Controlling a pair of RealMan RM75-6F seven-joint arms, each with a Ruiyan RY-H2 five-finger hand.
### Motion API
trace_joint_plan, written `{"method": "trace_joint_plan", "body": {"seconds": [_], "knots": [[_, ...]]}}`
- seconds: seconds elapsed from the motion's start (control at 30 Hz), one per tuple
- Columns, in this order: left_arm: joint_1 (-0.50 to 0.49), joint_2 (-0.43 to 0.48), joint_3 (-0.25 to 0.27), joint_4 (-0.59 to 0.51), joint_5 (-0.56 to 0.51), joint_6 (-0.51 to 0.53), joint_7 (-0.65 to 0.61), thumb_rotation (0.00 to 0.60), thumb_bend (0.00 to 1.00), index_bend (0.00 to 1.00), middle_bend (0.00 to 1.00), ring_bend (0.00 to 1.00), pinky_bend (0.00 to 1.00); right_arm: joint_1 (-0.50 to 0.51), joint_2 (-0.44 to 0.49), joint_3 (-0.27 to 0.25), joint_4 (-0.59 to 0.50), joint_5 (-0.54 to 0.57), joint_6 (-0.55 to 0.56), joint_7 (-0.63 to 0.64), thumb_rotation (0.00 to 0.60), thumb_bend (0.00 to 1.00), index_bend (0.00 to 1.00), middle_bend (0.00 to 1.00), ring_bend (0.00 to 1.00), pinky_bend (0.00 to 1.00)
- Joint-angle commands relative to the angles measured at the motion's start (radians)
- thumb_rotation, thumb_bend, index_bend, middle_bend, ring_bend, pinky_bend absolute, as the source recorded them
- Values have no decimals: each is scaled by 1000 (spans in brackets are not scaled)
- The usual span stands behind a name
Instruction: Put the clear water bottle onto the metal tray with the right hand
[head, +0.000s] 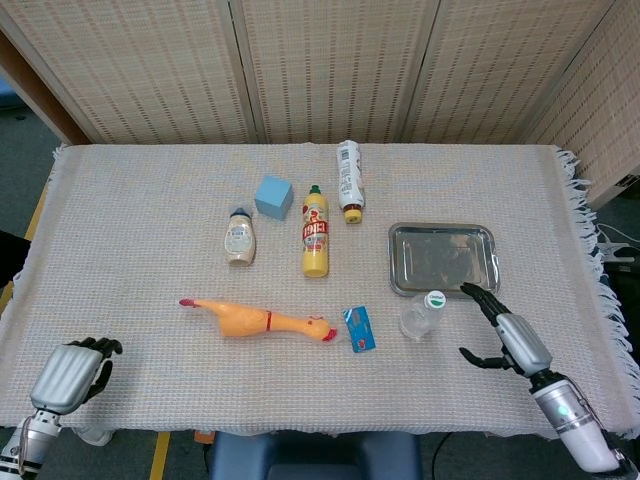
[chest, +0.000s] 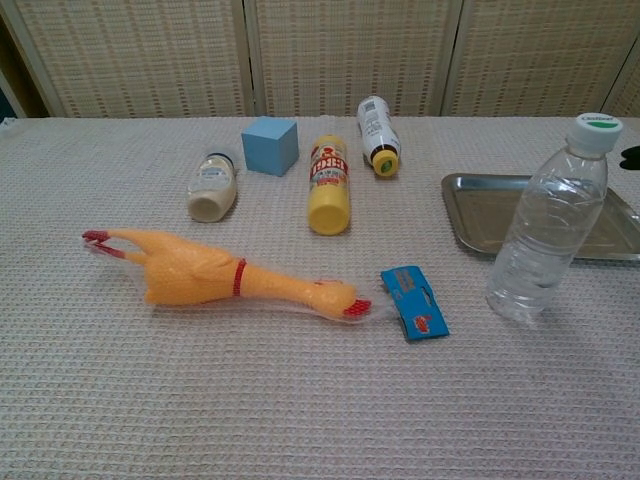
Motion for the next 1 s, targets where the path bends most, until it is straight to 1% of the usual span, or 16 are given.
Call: {"method": "trace_joint_plan", "body": {"seconds": [0.03, 0.23, 0.37, 0.5, 0.73, 0.9, 0.93, 1.0], "knots": [[-2, 1, 1, -4, -3, -6, 0, 600, 610, 413, 471, 446, 605, 62, 14, 8, -32, -7, -63, 30, 600, 34, 0, 0, 0, 124], [2, 7, 4, -7, 10, 7, -9, 600, 609, 413, 474, 447, 606, 116, -8, 42, -63, 58, -136, -14, 600, 34, 0, 0, 0, 123], [1, 11, 9, -8, 20, 6, -17, 600, 609, 413, 475, 447, 605, 143, -39, 68, -61, 120, -175, -67, 600, 34, 0, 0, 0, 123], [-1, 13, 11, -9, 24, 2, -24, 600, 609, 413, 476, 447, 605, 169, -60, 82, -60, 165, -220, -84, 600, 33, 0, 0, 0, 123], [-3, 15, 16, -10, 30, -4, -27, 600, 609, 413, 477, 447, 606, 206, -77, 95, -62, 180, -266, -54, 600, 33, 0, 0, 0, 123], [-3, 17, 16, -9, 32, -2, -32, 600, 609, 413, 477, 447, 606, 217, -101, 103, -44, 191, -264, -67, 600, 33, 0, 0, 0, 124], [-3, 17, 15, -9, 32, 0, -35, 600, 608, 413, 477, 447, 606, 214, -110, 106, -40, 198, -254, -79, 600, 34, 11, 0, 0, 124], [-2, 18, 15, -9, 34, 3, -37, 600, 608, 412, 477, 447, 606, 207, -121, 109, -37, 212, -238, -92, 600, 34, 95, 20, 2, 135]]}}
